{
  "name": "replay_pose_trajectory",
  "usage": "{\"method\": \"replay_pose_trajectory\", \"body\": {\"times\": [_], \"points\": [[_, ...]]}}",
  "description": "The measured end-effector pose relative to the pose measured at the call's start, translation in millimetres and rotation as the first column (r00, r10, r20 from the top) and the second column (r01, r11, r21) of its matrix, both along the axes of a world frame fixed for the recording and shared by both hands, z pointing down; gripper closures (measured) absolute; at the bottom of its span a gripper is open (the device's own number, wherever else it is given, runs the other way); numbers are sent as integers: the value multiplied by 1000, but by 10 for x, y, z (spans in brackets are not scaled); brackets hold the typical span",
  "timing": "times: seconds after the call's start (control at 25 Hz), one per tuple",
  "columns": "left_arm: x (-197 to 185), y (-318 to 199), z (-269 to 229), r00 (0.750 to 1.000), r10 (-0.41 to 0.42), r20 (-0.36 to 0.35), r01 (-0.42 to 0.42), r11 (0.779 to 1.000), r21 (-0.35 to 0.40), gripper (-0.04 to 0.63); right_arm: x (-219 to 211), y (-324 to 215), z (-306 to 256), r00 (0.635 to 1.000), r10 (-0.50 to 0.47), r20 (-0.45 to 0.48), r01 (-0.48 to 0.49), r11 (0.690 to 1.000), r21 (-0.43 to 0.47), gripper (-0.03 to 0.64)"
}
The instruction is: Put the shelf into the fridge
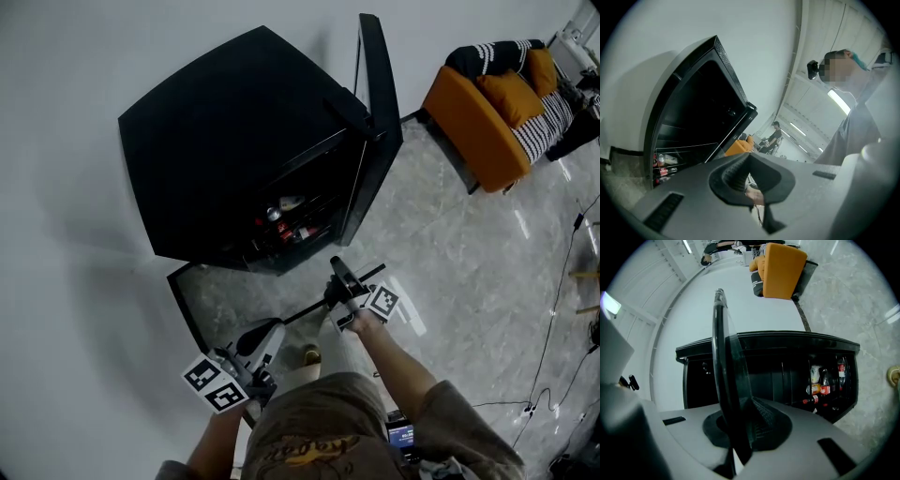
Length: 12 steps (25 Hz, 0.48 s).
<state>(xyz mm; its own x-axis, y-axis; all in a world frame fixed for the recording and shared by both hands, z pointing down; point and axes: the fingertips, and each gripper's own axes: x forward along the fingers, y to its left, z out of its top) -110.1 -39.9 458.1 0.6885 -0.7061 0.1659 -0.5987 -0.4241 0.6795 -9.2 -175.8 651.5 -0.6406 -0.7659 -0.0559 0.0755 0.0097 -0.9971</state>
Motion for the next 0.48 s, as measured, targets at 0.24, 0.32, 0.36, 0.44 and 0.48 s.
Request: {"method": "replay_pose_trajectory", "body": {"times": [0.24,0.32,0.36,0.44,0.48], "points": [[5,1,44,1000,-19,-7,19,1000,-15,592,-87,-107,202,1000,2,14,-2,999,-41,588],[0,-7,54,1000,-28,-14,28,999,-21,592,-115,-152,260,1000,-2,16,3,999,-50,588],[0,-12,56,999,-33,-15,33,999,-24,592,-128,-178,291,1000,-5,12,6,999,-52,588],[4,-15,62,999,-40,-12,40,999,-27,592,-156,-232,360,1000,-10,3,11,998,-57,588],[5,-14,67,999,-43,-9,43,999,-30,592,-175,-256,396,1000,-13,0,13,998,-61,588]]}}
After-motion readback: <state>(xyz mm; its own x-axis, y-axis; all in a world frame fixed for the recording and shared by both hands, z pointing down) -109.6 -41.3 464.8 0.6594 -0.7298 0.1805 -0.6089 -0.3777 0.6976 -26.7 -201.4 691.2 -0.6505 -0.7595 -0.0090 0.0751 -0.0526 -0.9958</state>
